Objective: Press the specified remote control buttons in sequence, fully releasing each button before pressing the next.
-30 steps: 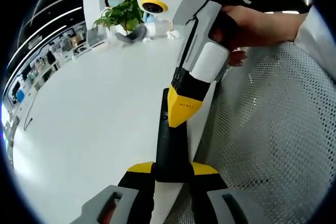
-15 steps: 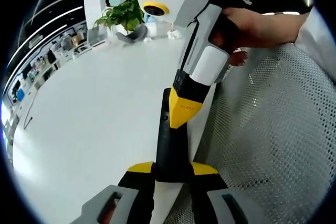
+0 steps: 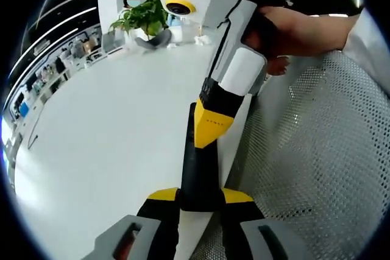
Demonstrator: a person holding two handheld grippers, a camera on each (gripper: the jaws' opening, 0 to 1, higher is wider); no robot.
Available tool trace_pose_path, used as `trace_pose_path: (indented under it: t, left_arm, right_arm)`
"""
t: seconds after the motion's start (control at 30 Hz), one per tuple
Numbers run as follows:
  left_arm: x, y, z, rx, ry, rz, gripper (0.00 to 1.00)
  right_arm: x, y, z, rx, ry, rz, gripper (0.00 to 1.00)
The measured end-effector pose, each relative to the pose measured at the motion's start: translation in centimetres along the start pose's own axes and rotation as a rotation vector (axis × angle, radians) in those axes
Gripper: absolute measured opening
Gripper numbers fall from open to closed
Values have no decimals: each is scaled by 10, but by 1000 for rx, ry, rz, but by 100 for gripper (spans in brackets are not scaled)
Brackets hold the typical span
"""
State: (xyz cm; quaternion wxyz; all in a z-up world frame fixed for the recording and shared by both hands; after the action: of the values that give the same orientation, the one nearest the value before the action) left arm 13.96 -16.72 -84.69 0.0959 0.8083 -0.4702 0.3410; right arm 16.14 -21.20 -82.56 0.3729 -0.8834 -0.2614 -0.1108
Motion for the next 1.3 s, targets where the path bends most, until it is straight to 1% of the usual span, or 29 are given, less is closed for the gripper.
trace_pose_path:
  t: [0.07, 0.23, 0.43, 0.5, 0.87, 1.0, 1.1, 1.3]
  left_arm:
    - [0, 0, 0, 0, 0, 0, 25]
    - [0, 0, 0, 0, 0, -2, 25]
    - [0, 0, 0, 1, 0, -2, 25]
    - [0, 0, 0, 2, 0, -2, 25]
    - [0, 0, -1, 1, 1, -1, 25]
    - [0, -1, -1, 2, 1, -6, 25]
    - [0, -1, 0, 1, 1, -8, 25]
    - [0, -1, 0, 1, 0, -11, 25]
  right_arm:
    - [0, 0, 2, 18, 2, 7, 0]
    - [0, 0, 5, 9, -7, -14, 0]
    - [-5, -1, 11, 4, -52, -48, 0]
    - [-6, -1, 11, -10, -60, -65, 0]
    - [-6, 0, 10, -11, -57, -72, 0]
    - [-5, 2, 10, 0, -48, -46, 0]
    - [-5, 1, 10, -2, -47, -42, 0]
    - [-5, 1, 11, -19, -54, -89, 0]
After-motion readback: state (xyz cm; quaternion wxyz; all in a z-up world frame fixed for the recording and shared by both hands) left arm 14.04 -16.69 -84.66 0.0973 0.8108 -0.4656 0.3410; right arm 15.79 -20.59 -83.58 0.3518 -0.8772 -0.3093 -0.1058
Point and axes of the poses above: the point that each gripper's makers call its tool centre point, and the gripper's own axes: z roughly forward along the fingers, y roughly to its right, x roughly out of its top, the point moved 2 cm from there along -z, roughly backward along the fingers, and after that the axes turned 12 degrees about x, right-handed, at the moved point
